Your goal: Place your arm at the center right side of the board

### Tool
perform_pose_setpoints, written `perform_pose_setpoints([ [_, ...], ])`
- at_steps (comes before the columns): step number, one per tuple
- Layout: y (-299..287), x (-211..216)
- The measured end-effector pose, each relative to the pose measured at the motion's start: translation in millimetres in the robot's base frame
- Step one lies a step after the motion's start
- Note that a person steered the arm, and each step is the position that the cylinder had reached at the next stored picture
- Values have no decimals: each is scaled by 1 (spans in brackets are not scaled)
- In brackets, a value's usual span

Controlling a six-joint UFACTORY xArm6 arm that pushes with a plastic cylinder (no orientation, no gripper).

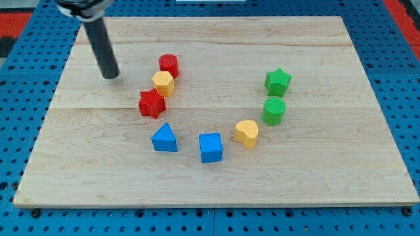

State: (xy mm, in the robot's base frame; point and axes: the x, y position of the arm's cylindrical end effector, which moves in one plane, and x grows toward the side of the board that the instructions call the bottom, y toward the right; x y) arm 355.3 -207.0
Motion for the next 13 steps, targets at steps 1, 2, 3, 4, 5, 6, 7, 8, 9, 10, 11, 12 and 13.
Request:
perform_pose_setpoints([
  [1,-7,-47],
  [2,20,-130],
  [3,44,-149],
  [4,44,-150],
  [5,44,-150],
  [6,72,-138],
  [7,148,-138],
  [8,214,-135],
  [9,304,-90],
  [10,392,-38],
  [11,470,8],
  [12,471,9],
  [13,460,10],
])
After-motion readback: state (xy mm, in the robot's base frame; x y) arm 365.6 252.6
